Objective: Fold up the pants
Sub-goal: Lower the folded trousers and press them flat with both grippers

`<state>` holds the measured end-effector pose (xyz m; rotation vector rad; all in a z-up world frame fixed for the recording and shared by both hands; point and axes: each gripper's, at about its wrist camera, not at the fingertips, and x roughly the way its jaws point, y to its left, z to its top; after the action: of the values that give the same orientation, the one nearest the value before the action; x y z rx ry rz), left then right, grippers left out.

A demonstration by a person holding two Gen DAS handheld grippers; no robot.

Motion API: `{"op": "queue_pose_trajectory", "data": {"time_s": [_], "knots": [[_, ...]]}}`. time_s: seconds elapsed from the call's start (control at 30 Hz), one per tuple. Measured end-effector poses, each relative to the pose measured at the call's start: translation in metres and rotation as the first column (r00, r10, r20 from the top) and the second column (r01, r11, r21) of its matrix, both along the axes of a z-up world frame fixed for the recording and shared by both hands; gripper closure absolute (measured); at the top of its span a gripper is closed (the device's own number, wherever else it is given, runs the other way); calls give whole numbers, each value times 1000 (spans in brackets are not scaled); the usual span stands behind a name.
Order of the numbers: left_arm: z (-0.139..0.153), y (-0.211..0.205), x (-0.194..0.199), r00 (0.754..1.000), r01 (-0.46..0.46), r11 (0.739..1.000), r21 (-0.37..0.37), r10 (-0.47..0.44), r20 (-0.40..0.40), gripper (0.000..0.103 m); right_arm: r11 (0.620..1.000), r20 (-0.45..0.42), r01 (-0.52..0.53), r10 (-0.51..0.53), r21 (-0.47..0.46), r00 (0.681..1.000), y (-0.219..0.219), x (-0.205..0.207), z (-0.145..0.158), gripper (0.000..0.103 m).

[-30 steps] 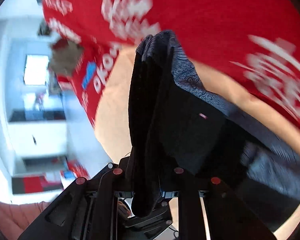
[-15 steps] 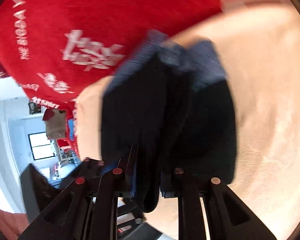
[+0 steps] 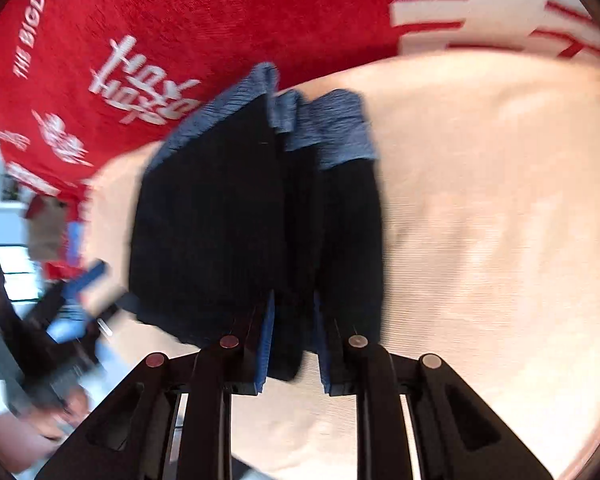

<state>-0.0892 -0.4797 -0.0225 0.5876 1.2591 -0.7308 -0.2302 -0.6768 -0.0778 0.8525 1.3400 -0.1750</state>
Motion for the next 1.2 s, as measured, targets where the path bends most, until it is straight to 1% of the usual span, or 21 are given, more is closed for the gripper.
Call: {"op": "queue_pose_trajectory", "data": {"time_s": [0.03,0.07,0.1,0.17,0.2,0.23,0.3,0.33,0.4,0.43,0.47,0.5,0.53,0.57,0.63,0.67,0.87,0.9,0.93,1.0,1.2], "knots": [[-8,3,6,999,-27,999,24,28,-19,35,998,-53,4,-7,-57,999,-1,-3,2,83],[-18,6,13,997,-59,997,47,61,-40,35,996,-76,11,-18,-88,997,-4,-6,5,81],[-25,8,17,995,-78,996,52,80,-50,35,996,-60,29,-34,-87,998,-5,-10,11,79],[-31,9,18,993,-99,994,41,102,-63,35,995,26,79,-77,-56,997,-4,-16,31,78],[-33,9,17,993,-104,994,35,106,-57,34,995,48,79,-76,-61,996,-1,-14,39,77],[-34,8,16,993,-107,994,37,108,-46,27,994,68,72,-67,-78,995,4,-9,47,75],[-35,7,12,993,-120,991,53,121,-6,18,993,109,44,-31,-113,994,17,8,58,73],[-36,7,12,992,-122,991,50,123,-7,18,993,124,30,-15,-116,992,22,14,60,73],[-38,8,12,992,-125,992,37,125,-17,18,994,109,-8,20,-108,994,32,28,53,73],[-39,9,13,992,-123,992,33,124,-21,17,994,86,-20,29,-107,996,35,29,46,73],[-42,11,11,992,-122,992,29,123,-22,17,993,44,-34,39,-109,998,40,30,33,73],[-44,13,11,992,-121,992,28,121,-24,15,992,13,-43,45,-116,999,42,30,23,73],[-45,13,11,993,-119,992,36,119,-18,10,992,-21,-51,49,-116,999,44,28,9,73],[-47,14,11,993,-119,992,47,119,-11,8,993,-13,-40,39,-113,999,42,16,8,73],[-51,17,15,992,-126,991,42,127,-14,7,993,14,-29,31,-118,999,42,10,8,74],[-53,16,18,991,-131,991,39,132,-23,7,990,9,-41,42,-132,999,43,10,10,73],[-57,17,18,991,-127,991,48,129,-24,7,984,-16,-61,60,-169,998,48,16,10,73],[-58,18,18,991,-129,990,49,131,-30,3,984,-16,-60,58,-171,998,48,16,10,73],[-60,16,23,990,-135,989,53,137,-40,1,983,-16,-59,57,-172,998,49,17,10,73],[-64,17,28,986,-152,987,44,155,-64,1,983,-17,-58,56,-172,998,51,20,9,73],[-67,18,26,987,-149,988,37,151,-57,1,981,-20,-62,59,-183,998,51,19,10,72]]}}
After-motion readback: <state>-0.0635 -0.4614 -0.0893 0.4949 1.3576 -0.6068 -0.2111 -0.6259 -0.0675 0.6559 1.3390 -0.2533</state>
